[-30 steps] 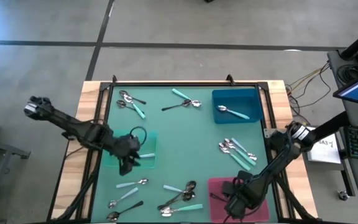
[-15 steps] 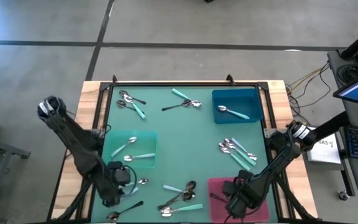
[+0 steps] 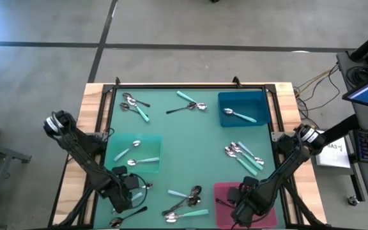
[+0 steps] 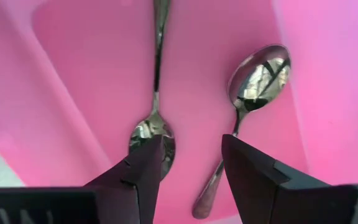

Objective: Sort silverware by color (type)
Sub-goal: Put the blue spoon into the green bin

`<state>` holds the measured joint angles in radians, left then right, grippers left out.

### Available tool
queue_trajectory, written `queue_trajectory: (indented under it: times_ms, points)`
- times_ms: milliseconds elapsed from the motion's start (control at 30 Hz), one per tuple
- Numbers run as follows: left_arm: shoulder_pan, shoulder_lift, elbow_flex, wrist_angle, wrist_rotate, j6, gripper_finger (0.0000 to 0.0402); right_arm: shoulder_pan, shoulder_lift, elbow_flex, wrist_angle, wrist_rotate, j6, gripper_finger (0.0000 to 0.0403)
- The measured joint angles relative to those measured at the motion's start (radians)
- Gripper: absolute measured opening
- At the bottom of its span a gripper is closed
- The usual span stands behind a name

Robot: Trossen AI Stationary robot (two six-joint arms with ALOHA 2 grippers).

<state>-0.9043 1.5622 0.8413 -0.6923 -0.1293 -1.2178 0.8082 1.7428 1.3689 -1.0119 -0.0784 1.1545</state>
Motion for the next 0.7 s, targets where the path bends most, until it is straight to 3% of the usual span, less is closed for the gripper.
queue_trajectory:
  times_ms: [333, 467, 600, 700]
  points:
    - [0.001, 0.09, 0.006, -0.024, 0.018, -0.045, 0.0145, 0.001, 0.0, 0.02, 0.0, 0.0, -0.003, 0.0143]
    - [0.001, 0.102, 0.019, -0.024, 0.03, -0.045, 0.0103, 0.001, 0.0, 0.029, 0.0, -0.002, -0.003, 0.0137]
    - [0.001, 0.09, 0.032, -0.028, 0.038, -0.049, 0.003, 0.001, 0.0, 0.039, -0.001, -0.004, -0.003, 0.0137]
    - [0.001, 0.083, 0.043, -0.041, 0.043, -0.069, 0.0023, 0.001, 0.0, 0.049, 0.0, -0.004, -0.006, 0.0136]
